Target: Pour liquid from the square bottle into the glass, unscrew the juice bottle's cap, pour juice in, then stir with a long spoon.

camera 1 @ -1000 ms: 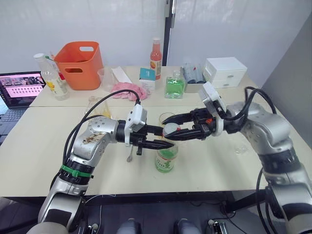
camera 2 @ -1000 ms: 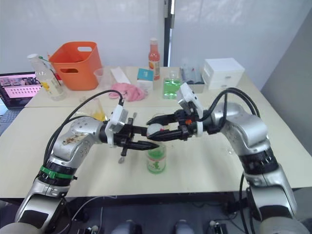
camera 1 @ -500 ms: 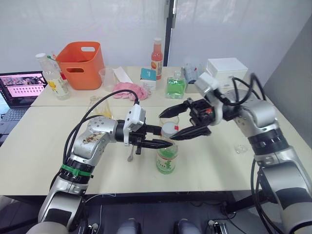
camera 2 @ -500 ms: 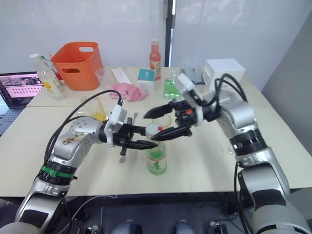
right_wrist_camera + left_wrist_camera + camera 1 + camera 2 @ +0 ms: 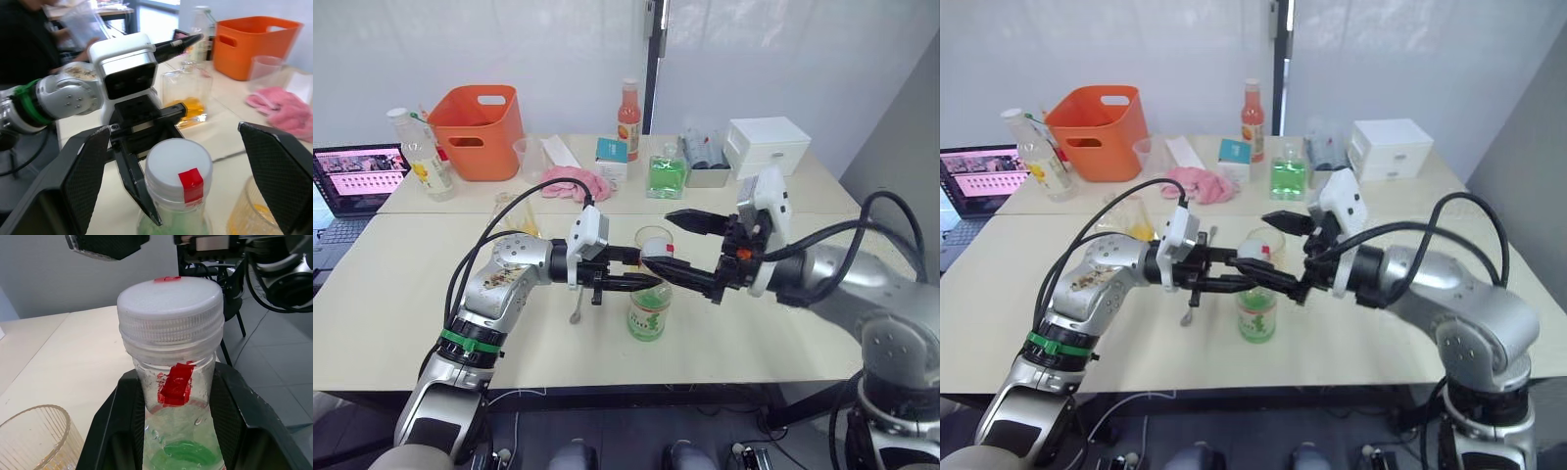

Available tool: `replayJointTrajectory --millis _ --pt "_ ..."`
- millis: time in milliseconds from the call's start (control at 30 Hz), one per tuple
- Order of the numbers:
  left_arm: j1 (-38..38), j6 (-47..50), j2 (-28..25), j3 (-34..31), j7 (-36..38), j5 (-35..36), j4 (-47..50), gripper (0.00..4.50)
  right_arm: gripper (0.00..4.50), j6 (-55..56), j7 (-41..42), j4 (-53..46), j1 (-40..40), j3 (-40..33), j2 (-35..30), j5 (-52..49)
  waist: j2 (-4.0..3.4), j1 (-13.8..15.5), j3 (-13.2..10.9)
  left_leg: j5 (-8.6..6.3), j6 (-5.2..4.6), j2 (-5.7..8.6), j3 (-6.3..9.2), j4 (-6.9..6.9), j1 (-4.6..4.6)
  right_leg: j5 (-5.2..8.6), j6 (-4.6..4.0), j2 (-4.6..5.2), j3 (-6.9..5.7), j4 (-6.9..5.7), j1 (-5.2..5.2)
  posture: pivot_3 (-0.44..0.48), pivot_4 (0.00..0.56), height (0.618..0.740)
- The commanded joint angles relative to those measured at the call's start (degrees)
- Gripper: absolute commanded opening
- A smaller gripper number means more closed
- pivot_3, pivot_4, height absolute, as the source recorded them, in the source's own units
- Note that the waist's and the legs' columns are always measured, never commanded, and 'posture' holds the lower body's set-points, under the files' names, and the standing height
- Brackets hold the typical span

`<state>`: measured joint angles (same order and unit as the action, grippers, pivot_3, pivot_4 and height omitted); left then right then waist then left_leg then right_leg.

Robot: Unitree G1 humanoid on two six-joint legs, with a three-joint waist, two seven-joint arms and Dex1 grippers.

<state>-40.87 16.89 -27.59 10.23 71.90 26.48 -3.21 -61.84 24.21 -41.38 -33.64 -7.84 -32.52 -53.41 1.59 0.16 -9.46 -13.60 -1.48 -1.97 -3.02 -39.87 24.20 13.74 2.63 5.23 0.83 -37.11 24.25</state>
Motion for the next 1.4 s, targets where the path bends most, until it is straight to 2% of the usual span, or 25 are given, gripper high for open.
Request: replayJointTrajectory --millis 33,233,633,667,900,1167,1233,1300,1400 --pt "-1.4 -1.7 -0.5 -0.9 -2.0 -3.0 -1.0 1.4 4.43 -4.4 -10.1 -5.7 0.1 -1.2 1.0 -3.0 0.0 0.0 0.0 0.0 0.0 0.0 0.0 -0.01 0.01 0.0 0.0 0.0 0.0 0.0 0.0 0.0 0.15 0.715" --pt "-1.9 -2.3 -0.2 -0.4 -1.3 -3.3 -1.9 1.4 4.43 -7.4 -19.9 -7.0 -0.3 -1.4 2.8 -6.9 0.0 -0.1 0.0 0.02 -0.03 0.01 0.0 0.0 0.01 0.0 0.01 -0.01 0.0 0.02 -0.01 0.0 0.15 0.715" --pt "-1.9 -2.6 -0.2 0.0 -0.6 -3.6 -2.3 1.4 4.43 -6.3 -27.0 -4.6 -1.7 0.4 3.5 -11.3 0.0 -0.2 0.0 0.02 -0.04 0.01 0.01 0.01 0.03 0.0 0.01 -0.02 0.0 0.06 -0.01 0.0 0.15 0.715" --pt "-1.9 -2.5 -0.2 0.0 -0.6 -3.6 -2.2 1.4 3.92 -6.2 -27.3 -4.4 -1.7 0.5 3.4 -11.2 0.0 -0.2 0.0 0.02 -0.04 0.0 0.01 0.02 0.03 0.0 0.01 -0.03 -0.01 0.06 -0.01 0.0 0.15 0.715" --pt "-1.7 -2.5 -0.2 0.2 -0.6 -3.7 -2.1 1.4 1.65 -5.2 -28.1 -3.6 -1.7 0.8 3.0 -12.5 0.0 -0.3 0.0 0.02 -0.04 0.0 0.02 0.03 0.03 0.0 0.01 -0.03 -0.01 0.08 -0.01 0.0 0.15 0.715" --pt "-1.7 -2.2 -0.3 0.3 -0.7 -3.8 -1.9 1.4 1.62 -4.3 -28.3 -3.3 -1.3 1.3 2.0 -13.5 0.0 -0.3 0.0 0.02 -0.04 0.0 0.03 0.03 0.03 0.0 0.01 -0.03 -0.01 0.08 -0.02 0.0 0.15 0.715" --pt "-1.5 -2.3 -0.4 0.4 -0.7 -3.9 -1.8 1.4 1.62 -3.4 -26.1 -2.6 -1.5 1.8 1.6 -13.2 0.0 -0.3 0.0 0.02 -0.04 0.0 0.02 0.02 0.04 0.0 0.01 -0.03 -0.01 0.09 -0.02 0.0 0.15 0.715" --pt "-1.2 -2.2 -0.6 0.5 -0.4 -3.9 -1.6 1.4 1.62 -1.3 -18.9 -1.1 -2.1 3.1 -0.7 -11.5 0.0 -0.3 0.0 0.02 -0.04 0.01 0.02 0.02 0.04 0.0 0.01 -0.03 -0.01 0.09 -0.02 0.0 0.15 0.715" --pt "-1.0 -2.3 -0.8 0.8 0.1 -4.0 -1.5 1.4 1.62 4.2 -3.2 3.7 -1.9 3.9 -5.2 -8.6 0.0 -0.3 0.0 0.02 -0.04 0.01 0.02 0.02 0.03 0.0 0.02 -0.03 -0.02 0.13 -0.04 0.0 0.15 0.715"
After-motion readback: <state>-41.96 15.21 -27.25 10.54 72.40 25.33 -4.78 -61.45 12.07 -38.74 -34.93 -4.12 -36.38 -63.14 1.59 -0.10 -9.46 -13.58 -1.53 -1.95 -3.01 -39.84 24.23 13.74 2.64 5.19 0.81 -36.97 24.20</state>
